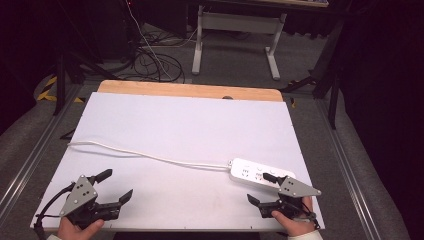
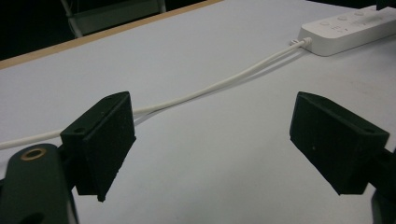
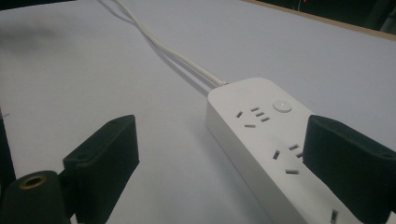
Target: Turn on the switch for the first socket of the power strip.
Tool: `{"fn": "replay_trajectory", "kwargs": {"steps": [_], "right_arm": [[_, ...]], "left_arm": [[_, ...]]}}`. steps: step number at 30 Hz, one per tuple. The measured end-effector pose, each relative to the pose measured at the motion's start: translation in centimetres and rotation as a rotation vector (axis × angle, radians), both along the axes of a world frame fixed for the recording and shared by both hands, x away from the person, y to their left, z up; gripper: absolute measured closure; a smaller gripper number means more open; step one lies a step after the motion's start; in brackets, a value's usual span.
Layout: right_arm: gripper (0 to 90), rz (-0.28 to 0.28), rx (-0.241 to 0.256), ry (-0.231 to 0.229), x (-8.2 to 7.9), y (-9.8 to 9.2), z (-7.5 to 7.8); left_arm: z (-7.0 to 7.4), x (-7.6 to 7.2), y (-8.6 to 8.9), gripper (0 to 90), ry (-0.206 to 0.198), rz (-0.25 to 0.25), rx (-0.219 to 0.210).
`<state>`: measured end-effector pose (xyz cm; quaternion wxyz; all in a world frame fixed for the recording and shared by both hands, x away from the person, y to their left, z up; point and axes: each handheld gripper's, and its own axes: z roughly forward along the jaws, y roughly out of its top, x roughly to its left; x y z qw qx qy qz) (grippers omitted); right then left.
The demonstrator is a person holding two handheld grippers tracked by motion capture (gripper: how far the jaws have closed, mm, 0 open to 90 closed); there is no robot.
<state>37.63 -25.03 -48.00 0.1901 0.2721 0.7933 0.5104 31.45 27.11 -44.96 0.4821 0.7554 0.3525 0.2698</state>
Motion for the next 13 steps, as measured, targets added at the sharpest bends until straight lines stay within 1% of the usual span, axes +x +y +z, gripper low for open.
{"fn": "replay_trajectory", "kwargs": {"steps": [6,8,13], "right_arm": [[11.8,0.002,0.003,0.005,0.02,0.04,-0.04],[11.8,0.004,-0.001,0.002,-0.04,0.07,0.00],[11.9,0.009,-0.001,-0.001,-0.06,0.07,0.02]], "left_arm": [[0.01,-0.01,-0.01,15.0,-0.001,0.000,0.001],[0.05,-0.03,0.03,15.0,-0.005,0.000,0.009],[0.02,-0.03,0.00,15.0,-0.005,-0.001,0.009]]}}
